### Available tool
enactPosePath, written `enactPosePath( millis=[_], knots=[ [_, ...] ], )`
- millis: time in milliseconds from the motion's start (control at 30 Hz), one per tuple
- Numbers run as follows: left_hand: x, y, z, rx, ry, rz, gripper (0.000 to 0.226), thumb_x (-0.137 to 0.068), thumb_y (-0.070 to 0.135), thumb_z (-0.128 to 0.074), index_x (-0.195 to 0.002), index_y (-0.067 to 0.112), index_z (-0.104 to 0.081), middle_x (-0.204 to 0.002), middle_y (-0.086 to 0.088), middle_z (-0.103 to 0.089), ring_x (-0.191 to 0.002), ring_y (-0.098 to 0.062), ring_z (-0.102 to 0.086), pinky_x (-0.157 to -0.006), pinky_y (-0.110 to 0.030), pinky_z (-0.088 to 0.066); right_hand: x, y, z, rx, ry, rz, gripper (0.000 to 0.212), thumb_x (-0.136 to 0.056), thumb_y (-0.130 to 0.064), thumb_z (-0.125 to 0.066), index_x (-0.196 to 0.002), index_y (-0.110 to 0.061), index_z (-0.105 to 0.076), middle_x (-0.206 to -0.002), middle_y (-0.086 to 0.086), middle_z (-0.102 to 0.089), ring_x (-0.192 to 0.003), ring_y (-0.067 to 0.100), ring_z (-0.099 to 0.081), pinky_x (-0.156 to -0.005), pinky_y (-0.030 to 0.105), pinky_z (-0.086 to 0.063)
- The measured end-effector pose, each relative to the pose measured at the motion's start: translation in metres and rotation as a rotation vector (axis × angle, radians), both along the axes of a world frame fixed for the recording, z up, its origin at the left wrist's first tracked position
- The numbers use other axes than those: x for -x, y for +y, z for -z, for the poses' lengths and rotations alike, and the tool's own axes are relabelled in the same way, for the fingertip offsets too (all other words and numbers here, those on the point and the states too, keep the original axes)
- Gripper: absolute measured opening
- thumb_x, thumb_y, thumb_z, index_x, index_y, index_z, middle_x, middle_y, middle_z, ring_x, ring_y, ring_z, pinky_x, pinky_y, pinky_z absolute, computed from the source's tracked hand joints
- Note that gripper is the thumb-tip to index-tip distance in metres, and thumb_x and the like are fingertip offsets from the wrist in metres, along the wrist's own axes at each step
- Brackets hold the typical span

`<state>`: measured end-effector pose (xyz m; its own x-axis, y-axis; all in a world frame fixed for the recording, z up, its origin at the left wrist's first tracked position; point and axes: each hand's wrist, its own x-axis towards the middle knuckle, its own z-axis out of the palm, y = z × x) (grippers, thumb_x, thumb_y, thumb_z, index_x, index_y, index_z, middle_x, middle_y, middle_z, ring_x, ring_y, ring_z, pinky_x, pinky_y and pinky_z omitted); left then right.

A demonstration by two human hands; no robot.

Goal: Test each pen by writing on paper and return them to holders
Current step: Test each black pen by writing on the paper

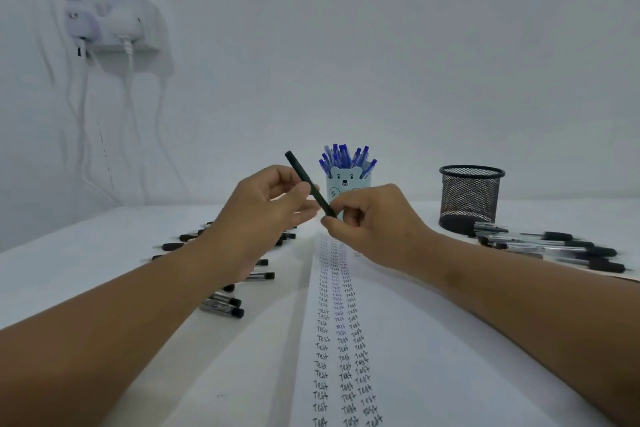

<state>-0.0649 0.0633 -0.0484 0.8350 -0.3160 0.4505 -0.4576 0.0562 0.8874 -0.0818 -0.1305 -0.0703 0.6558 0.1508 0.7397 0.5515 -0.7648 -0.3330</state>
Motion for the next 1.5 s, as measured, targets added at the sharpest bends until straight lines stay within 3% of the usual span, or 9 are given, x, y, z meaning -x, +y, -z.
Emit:
enactPosePath(
  millis=[67,167,300,400,500,667,967,1333,1500],
  knots=[
    [-0.006,0.005,0.003,-0.258,-0.183,-0.098,0.007,-0.097,0.019,-0.066,-0.101,0.023,-0.069,-0.105,0.009,-0.074,-0.104,-0.01,-0.069,-0.094,-0.032,-0.056,-0.002,-0.002,0.001,-0.125,0.104,0.042,0.012,-0.083,-0.014,-0.071,-0.073,-0.009,-0.068,-0.056,0.004,-0.057,-0.049,0.006,-0.043,-0.055,0.023,-0.04],
    [-0.01,0.014,0.01,-0.744,-0.379,-0.13,0.016,-0.091,0.042,-0.07,-0.107,0.041,-0.069,-0.11,0.027,-0.064,-0.108,0.012,-0.055,-0.096,-0.019,-0.043,-0.004,-0.007,-0.001,-0.514,0.354,-0.035,0.016,-0.083,-0.007,-0.067,-0.069,-0.004,-0.061,-0.058,0.013,-0.056,-0.047,0.011,-0.045,-0.046,0.022,-0.037],
    [-0.012,0.018,0.013,-0.99,-0.368,-0.066,0.027,-0.083,0.058,-0.071,-0.108,0.047,-0.071,-0.122,0.03,-0.061,-0.121,0.008,-0.05,-0.112,-0.028,-0.038,-0.006,-0.017,-0.003,-0.676,0.562,-0.071,0.032,-0.093,-0.021,-0.07,-0.069,-0.005,-0.056,-0.054,0.012,-0.049,-0.038,0.017,-0.036,-0.039,0.018,-0.027],
    [-0.013,0.017,0.013,-1.011,-0.364,-0.033,0.023,-0.084,0.055,-0.072,-0.105,0.044,-0.073,-0.12,0.03,-0.063,-0.122,0.007,-0.05,-0.115,-0.03,-0.036,-0.006,-0.018,-0.004,-0.688,0.643,-0.101,0.034,-0.095,-0.024,-0.069,-0.068,-0.008,-0.056,-0.057,0.015,-0.056,-0.036,0.017,-0.04,-0.036,0.016,-0.029],
    [-0.015,0.016,0.013,-1.021,-0.377,-0.038,0.023,-0.086,0.054,-0.071,-0.107,0.044,-0.073,-0.12,0.03,-0.063,-0.121,0.008,-0.05,-0.114,-0.028,-0.035,-0.008,-0.017,-0.001,-0.608,0.599,-0.076,0.048,-0.083,-0.011,-0.079,-0.054,-0.016,-0.041,-0.048,0.009,-0.049,-0.038,0.017,-0.039,-0.041,0.019,-0.03],
    [-0.017,0.016,0.014,-1.04,-0.38,-0.041,0.024,-0.086,0.056,-0.069,-0.108,0.046,-0.071,-0.121,0.03,-0.063,-0.122,0.006,-0.049,-0.113,-0.029,-0.036,-0.011,-0.017,0.004,-0.431,0.566,-0.006,0.048,-0.078,-0.001,-0.068,-0.049,-0.02,-0.036,-0.044,0.0,-0.037,-0.042,0.017,-0.046,-0.048,0.022,-0.029],
    [-0.02,0.017,0.016,-1.034,-0.396,-0.037,0.023,-0.086,0.056,-0.069,-0.107,0.046,-0.071,-0.12,0.03,-0.063,-0.121,0.006,-0.05,-0.113,-0.03,-0.037,-0.011,-0.014,0.003,-0.333,0.548,-0.004,0.042,-0.079,0.003,-0.066,-0.053,-0.015,-0.038,-0.042,-0.004,-0.04,-0.041,0.012,-0.051,-0.042,0.016,-0.036],
    [-0.02,0.016,0.017,-1.025,-0.402,-0.035,0.023,-0.087,0.054,-0.069,-0.107,0.045,-0.071,-0.121,0.03,-0.063,-0.122,0.006,-0.049,-0.114,-0.03,-0.036,-0.011,-0.014,0.005,-0.307,0.533,0.007,0.034,-0.079,-0.001,-0.067,-0.056,-0.011,-0.043,-0.046,0.002,-0.045,-0.041,0.011,-0.051,-0.044,0.017,-0.035],
    [-0.021,0.016,0.017,-1.026,-0.402,-0.032,0.023,-0.086,0.054,-0.069,-0.107,0.046,-0.071,-0.12,0.031,-0.063,-0.122,0.006,-0.049,-0.114,-0.029,-0.035,-0.013,-0.015,0.006,-0.313,0.522,-0.001,0.041,-0.079,-0.003,-0.068,-0.051,-0.016,-0.041,-0.044,0.001,-0.045,-0.044,0.015,-0.052,-0.047,0.02,-0.036]
  ],
)
